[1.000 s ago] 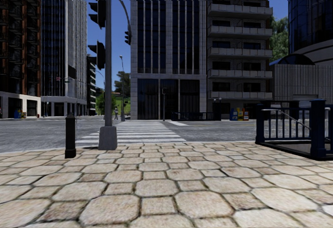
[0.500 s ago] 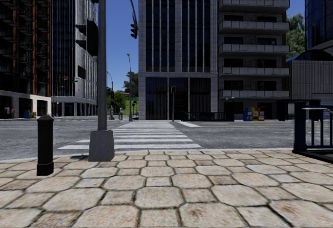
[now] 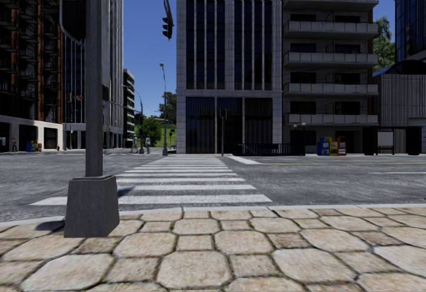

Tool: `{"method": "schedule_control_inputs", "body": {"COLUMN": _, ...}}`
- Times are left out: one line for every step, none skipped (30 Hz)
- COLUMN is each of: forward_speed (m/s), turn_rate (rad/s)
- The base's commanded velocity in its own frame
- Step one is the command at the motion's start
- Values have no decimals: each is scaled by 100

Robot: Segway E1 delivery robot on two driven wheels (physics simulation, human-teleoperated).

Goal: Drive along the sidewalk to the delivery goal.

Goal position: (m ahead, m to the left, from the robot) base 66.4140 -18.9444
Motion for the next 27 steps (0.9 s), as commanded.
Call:
{"method": "schedule_control_inputs", "body": {"forward_speed": 200, "turn_rate": 24}}
{"method": "schedule_control_inputs", "body": {"forward_speed": 200, "turn_rate": 31}}
{"method": "schedule_control_inputs", "body": {"forward_speed": 200, "turn_rate": 33}}
{"method": "schedule_control_inputs", "body": {"forward_speed": 200, "turn_rate": 33}}
{"method": "schedule_control_inputs", "body": {"forward_speed": 200, "turn_rate": 33}}
{"method": "schedule_control_inputs", "body": {"forward_speed": 200, "turn_rate": 34}}
{"method": "schedule_control_inputs", "body": {"forward_speed": 200, "turn_rate": 34}}
{"method": "schedule_control_inputs", "body": {"forward_speed": 200, "turn_rate": 34}}
{"method": "schedule_control_inputs", "body": {"forward_speed": 200, "turn_rate": 34}}
{"method": "schedule_control_inputs", "body": {"forward_speed": 200, "turn_rate": 34}}
{"method": "schedule_control_inputs", "body": {"forward_speed": 200, "turn_rate": 34}}
{"method": "schedule_control_inputs", "body": {"forward_speed": 200, "turn_rate": 34}}
{"method": "schedule_control_inputs", "body": {"forward_speed": 200, "turn_rate": 34}}
{"method": "schedule_control_inputs", "body": {"forward_speed": 200, "turn_rate": 34}}
{"method": "schedule_control_inputs", "body": {"forward_speed": 200, "turn_rate": 34}}
{"method": "schedule_control_inputs", "body": {"forward_speed": 200, "turn_rate": 34}}
{"method": "schedule_control_inputs", "body": {"forward_speed": 200, "turn_rate": 34}}
{"method": "schedule_control_inputs", "body": {"forward_speed": 200, "turn_rate": 31}}
{"method": "schedule_control_inputs", "body": {"forward_speed": 200, "turn_rate": 13}}
{"method": "schedule_control_inputs", "body": {"forward_speed": 200, "turn_rate": 13}}
{"method": "schedule_control_inputs", "body": {"forward_speed": 200, "turn_rate": 0}}
{"method": "schedule_control_inputs", "body": {"forward_speed": 200, "turn_rate": 0}}
{"method": "schedule_control_inputs", "body": {"forward_speed": 200, "turn_rate": 0}}
{"method": "schedule_control_inputs", "body": {"forward_speed": 200, "turn_rate": 0}}
{"method": "schedule_control_inputs", "body": {"forward_speed": 200, "turn_rate": 0}}
{"method": "schedule_control_inputs", "body": {"forward_speed": 200, "turn_rate": 0}}
{"method": "schedule_control_inputs", "body": {"forward_speed": 200, "turn_rate": 0}}
